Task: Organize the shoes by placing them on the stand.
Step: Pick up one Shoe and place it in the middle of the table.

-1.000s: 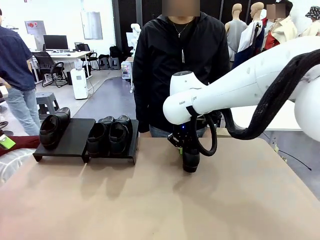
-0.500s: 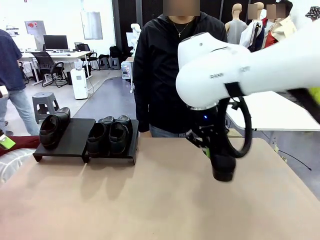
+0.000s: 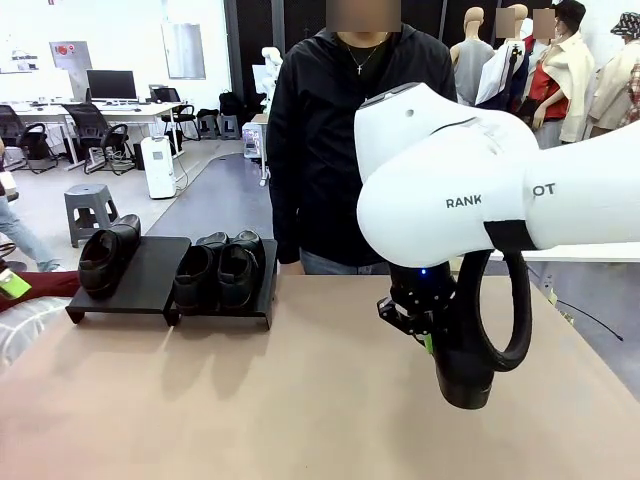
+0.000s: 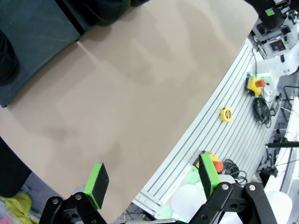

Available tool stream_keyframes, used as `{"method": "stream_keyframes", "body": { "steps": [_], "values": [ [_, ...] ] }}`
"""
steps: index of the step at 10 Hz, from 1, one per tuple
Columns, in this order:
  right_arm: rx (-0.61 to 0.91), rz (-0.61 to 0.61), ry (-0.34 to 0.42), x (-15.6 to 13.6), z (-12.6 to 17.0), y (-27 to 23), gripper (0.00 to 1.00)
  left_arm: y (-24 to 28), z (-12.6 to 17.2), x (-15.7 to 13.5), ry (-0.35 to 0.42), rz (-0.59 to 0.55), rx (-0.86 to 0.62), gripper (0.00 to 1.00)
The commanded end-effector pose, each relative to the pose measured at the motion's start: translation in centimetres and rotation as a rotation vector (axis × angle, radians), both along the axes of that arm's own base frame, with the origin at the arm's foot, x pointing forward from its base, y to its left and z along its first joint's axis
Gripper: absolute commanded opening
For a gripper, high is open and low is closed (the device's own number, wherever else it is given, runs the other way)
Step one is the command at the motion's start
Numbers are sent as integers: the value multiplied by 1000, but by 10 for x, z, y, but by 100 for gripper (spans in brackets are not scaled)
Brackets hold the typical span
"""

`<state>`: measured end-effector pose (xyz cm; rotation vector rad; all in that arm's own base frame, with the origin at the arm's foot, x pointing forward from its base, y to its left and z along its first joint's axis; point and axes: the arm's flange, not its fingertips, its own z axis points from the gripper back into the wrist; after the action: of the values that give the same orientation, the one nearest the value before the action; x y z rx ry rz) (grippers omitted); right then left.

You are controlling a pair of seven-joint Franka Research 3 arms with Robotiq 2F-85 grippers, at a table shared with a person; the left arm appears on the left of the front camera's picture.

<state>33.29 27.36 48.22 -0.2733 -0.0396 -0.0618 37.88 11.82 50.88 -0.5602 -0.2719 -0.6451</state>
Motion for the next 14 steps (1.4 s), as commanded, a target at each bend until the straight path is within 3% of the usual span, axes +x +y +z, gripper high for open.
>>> {"method": "stream_keyframes", "body": {
  "steps": [1,2,3,5,6,9,14],
  "values": [
    [4,7,0,-2,-1,1,0,-1,-1,-2,-3,14,7,100],
    [55,128,-74,-10,-4,42,0,-1,-1,-2,-3,14,7,100],
    [75,161,-130,-25,-9,80,0,-1,-1,-2,-3,14,7,100],
    [201,162,-133,-43,-23,141,0,-1,-1,-2,-3,14,7,100],
    [207,106,-148,-37,-36,167,0,-1,-1,-2,-3,14,7,100],
    [333,13,-10,8,-87,222,0,-1,-1,-2,-3,14,7,100],
    [363,-2,3,25,-111,224,0,-1,-1,-2,-3,14,7,100]
  ]
}}
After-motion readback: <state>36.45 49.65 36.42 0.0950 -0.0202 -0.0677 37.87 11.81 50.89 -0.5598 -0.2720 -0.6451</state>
